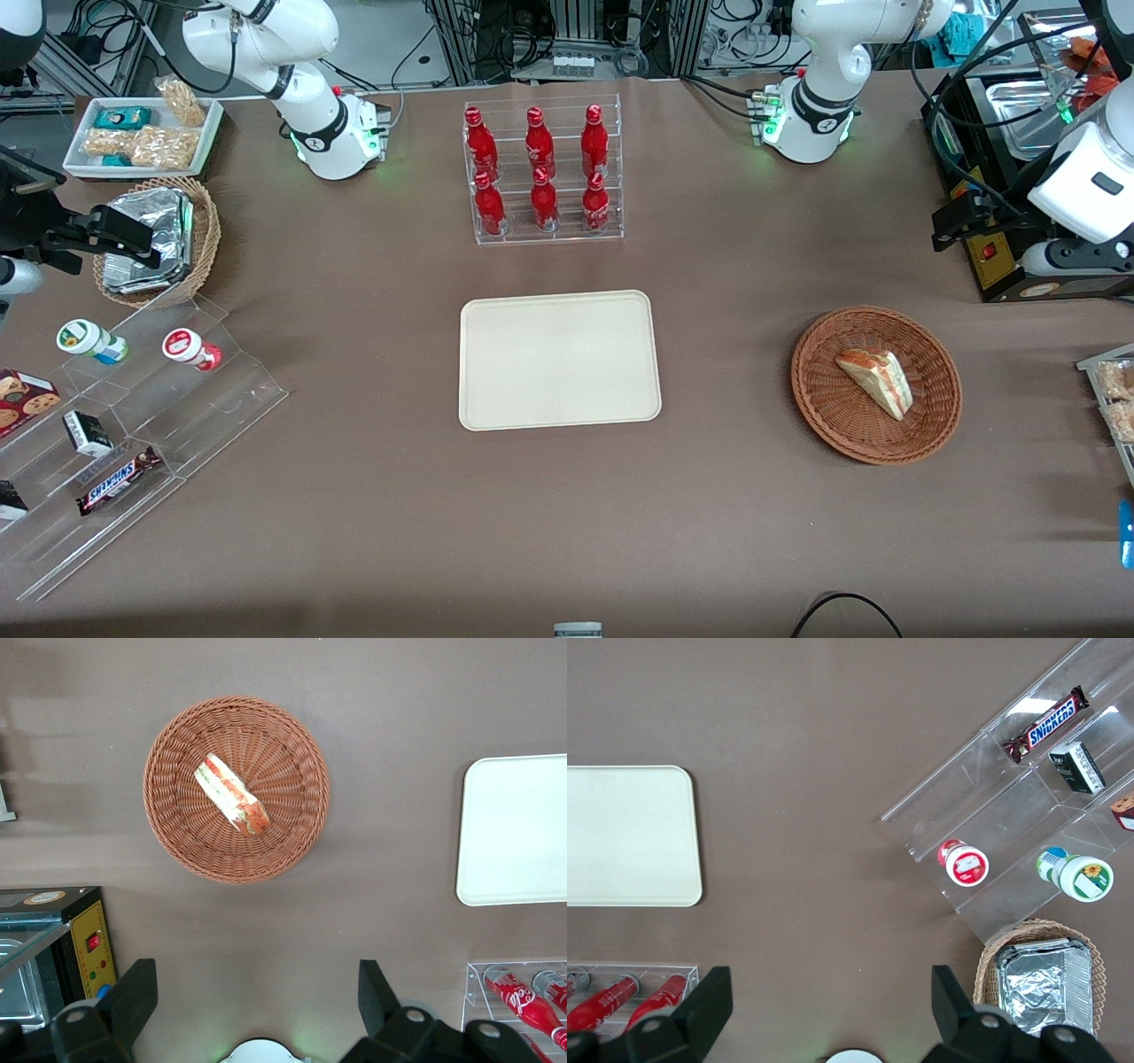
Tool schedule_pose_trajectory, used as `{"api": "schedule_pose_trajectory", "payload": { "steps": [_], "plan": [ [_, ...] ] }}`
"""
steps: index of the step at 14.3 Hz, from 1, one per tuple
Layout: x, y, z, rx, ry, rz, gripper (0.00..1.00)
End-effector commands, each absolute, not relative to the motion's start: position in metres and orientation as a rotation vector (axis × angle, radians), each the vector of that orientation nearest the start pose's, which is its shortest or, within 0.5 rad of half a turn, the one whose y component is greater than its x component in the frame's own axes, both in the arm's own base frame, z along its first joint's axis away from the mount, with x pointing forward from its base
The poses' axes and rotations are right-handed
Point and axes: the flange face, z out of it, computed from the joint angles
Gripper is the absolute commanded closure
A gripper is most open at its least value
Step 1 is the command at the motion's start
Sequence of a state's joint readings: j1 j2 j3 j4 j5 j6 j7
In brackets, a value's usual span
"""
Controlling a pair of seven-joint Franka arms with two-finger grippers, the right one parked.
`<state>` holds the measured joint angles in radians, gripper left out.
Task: Place sandwich from basket to tray
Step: 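Move the left gripper down over the sandwich in the wicker basket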
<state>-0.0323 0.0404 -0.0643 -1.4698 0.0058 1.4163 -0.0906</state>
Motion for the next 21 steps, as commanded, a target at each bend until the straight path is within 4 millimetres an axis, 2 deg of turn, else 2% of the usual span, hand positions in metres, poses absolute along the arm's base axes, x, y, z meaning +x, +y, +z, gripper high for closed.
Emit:
{"api": "schedule_pose_trajectory", "payload": {
  "steps": [1,2,5,7,8,10,12,14,16,18,21],
  "plan": [
    [0.553,-0.048,0.633,-3.126,0.016,0.181,0.00],
    [0.553,-0.048,0.625,-3.120,0.032,0.207,0.00],
    [0.556,-0.047,0.572,-3.107,0.041,0.287,0.00],
    [0.560,-0.040,0.516,-3.091,0.027,0.304,0.00],
    [0.561,-0.031,0.482,-3.086,0.011,0.276,0.00],
    [0.558,-0.025,0.428,-3.098,0.002,0.185,0.00],
    [0.552,-0.010,0.380,-3.109,-0.035,0.108,0.00],
    [0.546,0.000,0.341,-3.117,-0.076,0.046,0.00],
    [0.545,0.018,0.325,-3.127,-0.240,0.057,0.00],
    [0.548,0.022,0.322,-3.104,-0.610,0.057,0.00],
    [0.558,0.017,0.309,-2.967,-1.140,0.007,0.00]
  ]
}}
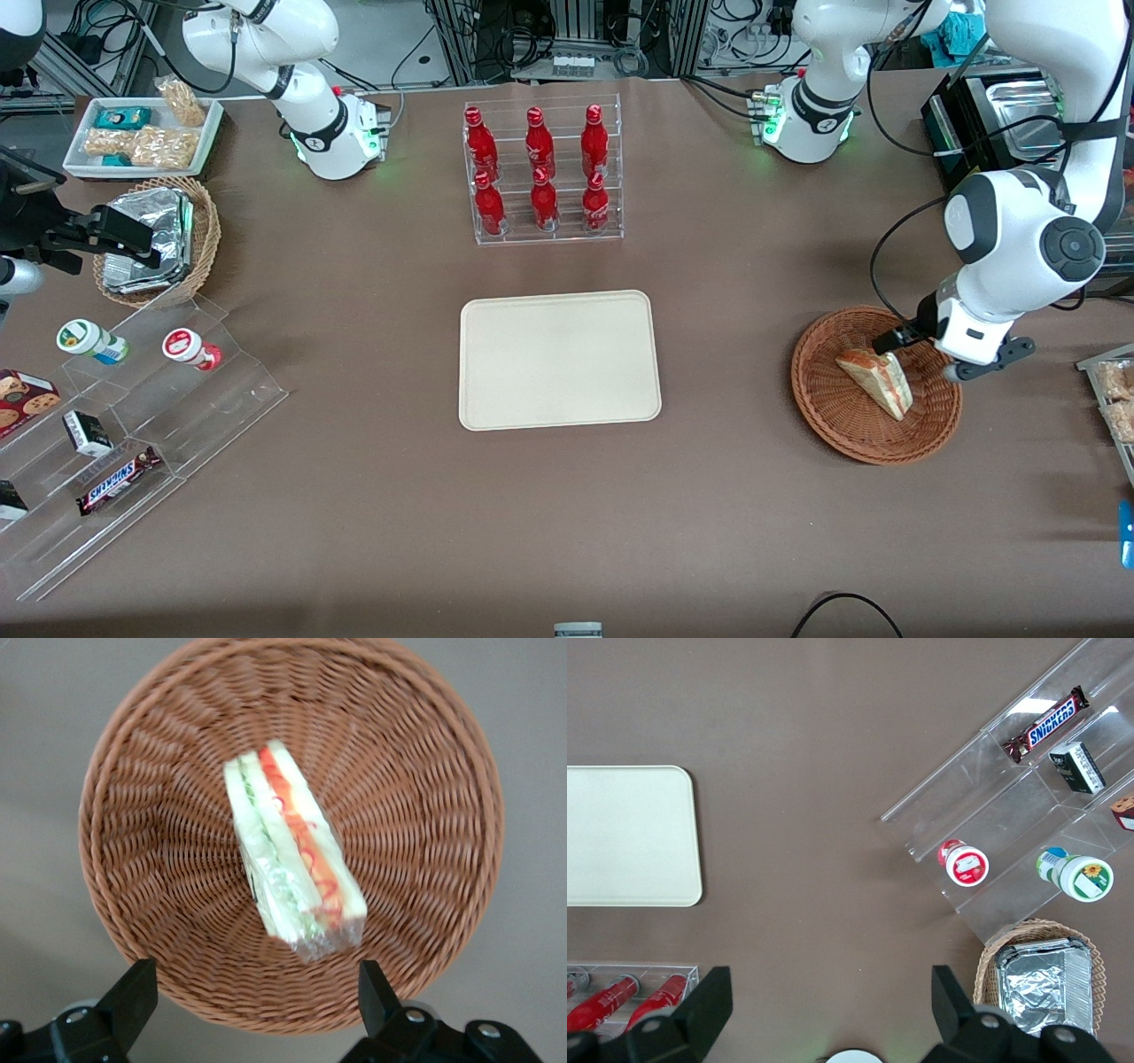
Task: Place sandwich from basket to tray
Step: 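Move the left gripper down over the sandwich in the wicker basket, then close the left gripper on the wrapped sandwich and lift it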
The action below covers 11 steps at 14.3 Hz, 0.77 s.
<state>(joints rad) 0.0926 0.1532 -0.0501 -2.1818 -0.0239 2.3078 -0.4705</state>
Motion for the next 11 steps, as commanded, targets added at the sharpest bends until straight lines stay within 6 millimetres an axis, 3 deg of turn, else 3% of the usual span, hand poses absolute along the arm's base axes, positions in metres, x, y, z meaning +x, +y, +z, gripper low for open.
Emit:
{"api": "schedule_pose_trajectory", "payload": {
  "steps": [1,3,7,8,9,10,11],
  "plan": [
    [0.563,0.014,0.304,-2.908,-1.312,-0.040,0.00],
    [0.571,-0.001,0.287,-2.850,-1.481,-0.102,0.00],
    [0.569,-0.001,0.258,-2.838,-1.451,-0.048,0.00],
    [0.571,-0.001,0.253,-2.843,-1.431,-0.039,0.19],
    [0.569,0.001,0.250,-2.848,-1.382,-0.039,0.51],
    [0.567,0.003,0.251,-2.871,-1.288,-0.045,0.74],
    [0.566,0.004,0.253,-2.894,-1.223,-0.041,0.85]
  ]
}}
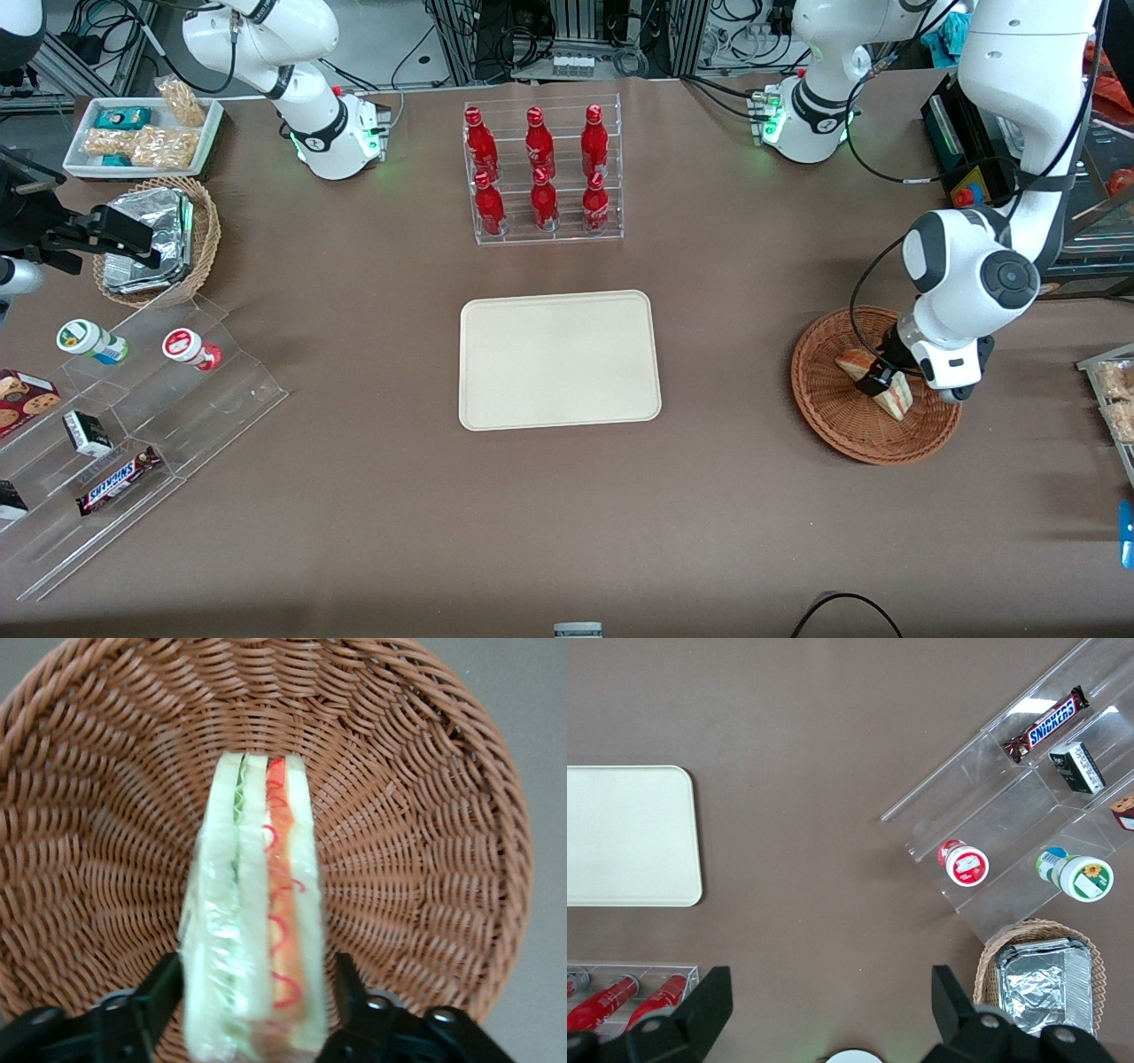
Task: Place sandwich from basket to tray
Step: 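Close the left gripper on the wrapped sandwich and lift it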
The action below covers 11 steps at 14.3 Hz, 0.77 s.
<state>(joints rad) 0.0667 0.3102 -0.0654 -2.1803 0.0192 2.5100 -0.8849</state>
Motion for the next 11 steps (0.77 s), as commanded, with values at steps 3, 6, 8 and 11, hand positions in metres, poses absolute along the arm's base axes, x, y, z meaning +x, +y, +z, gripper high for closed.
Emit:
{"api": "schedule_pose_trajectory", "payload": {
  "steps": [3,6,8,11],
  "plan": [
    [0.564,0.006,0.272,-2.885,-1.195,-0.009,0.90],
    [0.573,-0.004,0.324,-2.852,-1.046,0.063,0.92],
    [0.582,-0.041,0.350,-2.929,-0.820,0.097,0.93],
    [0.579,-0.121,0.357,-3.029,-0.316,0.201,0.92]
  ]
}}
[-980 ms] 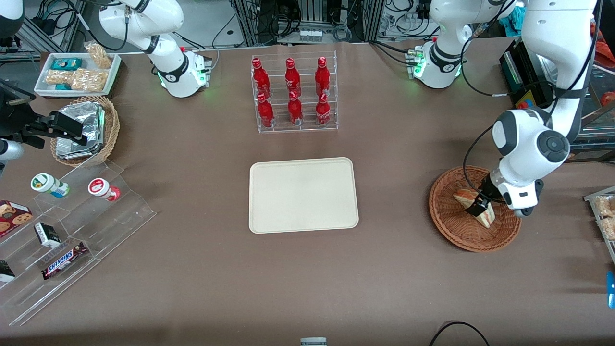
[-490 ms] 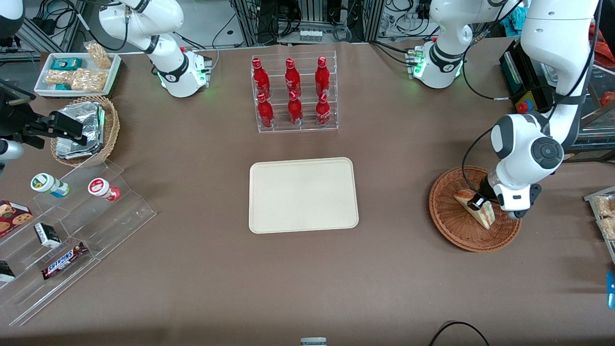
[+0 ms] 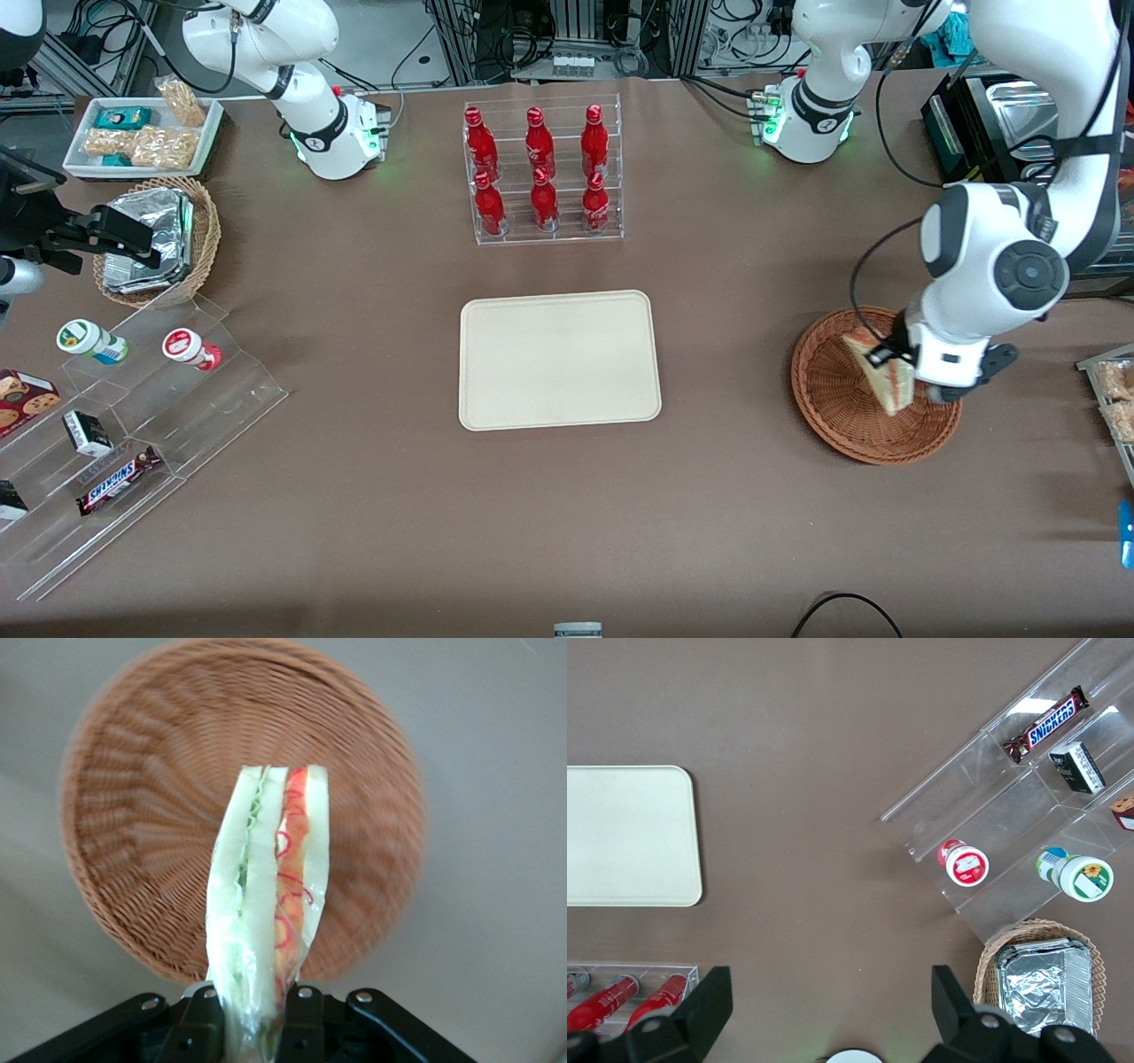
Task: Place sandwich from basket to tray
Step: 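Close the left gripper on the wrapped sandwich and lift it, then carry the held sandwich over to the cream tray, then lower the sandwich onto the tray and open the left gripper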
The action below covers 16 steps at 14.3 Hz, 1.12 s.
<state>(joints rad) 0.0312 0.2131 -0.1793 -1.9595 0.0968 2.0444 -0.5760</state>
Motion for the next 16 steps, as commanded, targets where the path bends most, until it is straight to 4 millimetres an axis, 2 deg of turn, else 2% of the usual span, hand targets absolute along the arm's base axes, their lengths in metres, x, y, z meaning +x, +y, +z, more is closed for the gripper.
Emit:
{"api": "schedule_pose_trajectory", "payload": {
  "steps": [1,2,4,7,10,13,15,16],
  "plan": [
    [0.575,-0.154,0.355,-3.047,-0.234,0.192,0.92],
    [0.574,-0.187,0.347,-3.078,-0.218,0.198,0.94],
    [0.570,-0.267,0.327,-3.116,-0.181,0.195,0.94],
    [0.560,-0.364,0.313,-3.167,-0.226,0.128,0.94],
    [0.542,-0.444,0.305,-3.208,-0.289,0.084,0.94],
    [0.527,-0.500,0.296,-3.235,-0.296,0.081,0.94],
    [0.515,-0.524,0.289,-3.232,-0.298,0.068,0.94],
    [0.510,-0.530,0.285,-3.207,-0.304,0.025,0.94]
  ]
}}
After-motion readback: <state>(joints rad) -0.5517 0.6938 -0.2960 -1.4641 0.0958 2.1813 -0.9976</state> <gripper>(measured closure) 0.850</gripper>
